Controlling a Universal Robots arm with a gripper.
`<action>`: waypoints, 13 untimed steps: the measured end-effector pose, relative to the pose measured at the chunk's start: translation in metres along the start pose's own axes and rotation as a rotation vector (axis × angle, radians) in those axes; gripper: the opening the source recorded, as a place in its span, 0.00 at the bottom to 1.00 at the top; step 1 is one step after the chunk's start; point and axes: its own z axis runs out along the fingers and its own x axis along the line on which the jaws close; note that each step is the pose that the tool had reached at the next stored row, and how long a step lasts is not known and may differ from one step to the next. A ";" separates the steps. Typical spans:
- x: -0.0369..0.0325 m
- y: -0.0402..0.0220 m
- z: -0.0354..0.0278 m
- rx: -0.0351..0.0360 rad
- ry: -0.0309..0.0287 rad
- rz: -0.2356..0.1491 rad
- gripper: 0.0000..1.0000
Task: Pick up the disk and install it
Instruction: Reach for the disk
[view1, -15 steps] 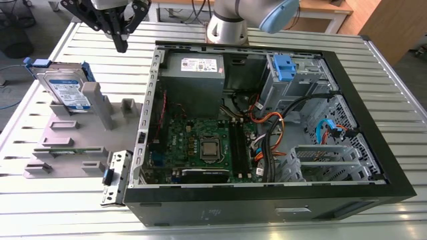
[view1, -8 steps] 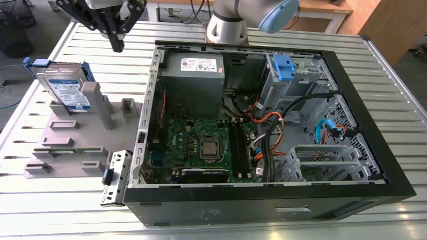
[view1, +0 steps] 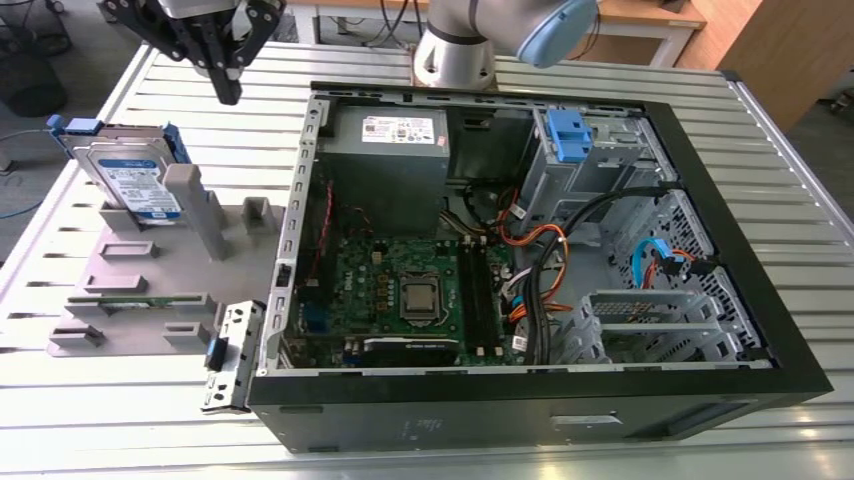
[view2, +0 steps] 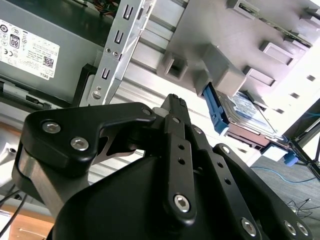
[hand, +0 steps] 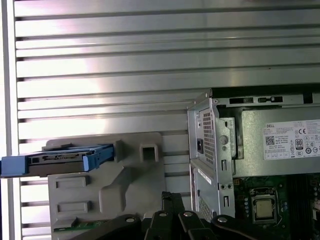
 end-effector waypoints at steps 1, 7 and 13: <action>0.0008 -0.0001 0.0000 0.0000 0.0000 0.000 0.11; 0.0058 -0.0005 -0.0001 0.0000 -0.0001 0.000 0.11; 0.0140 -0.0011 -0.0004 0.0000 0.0000 0.000 0.11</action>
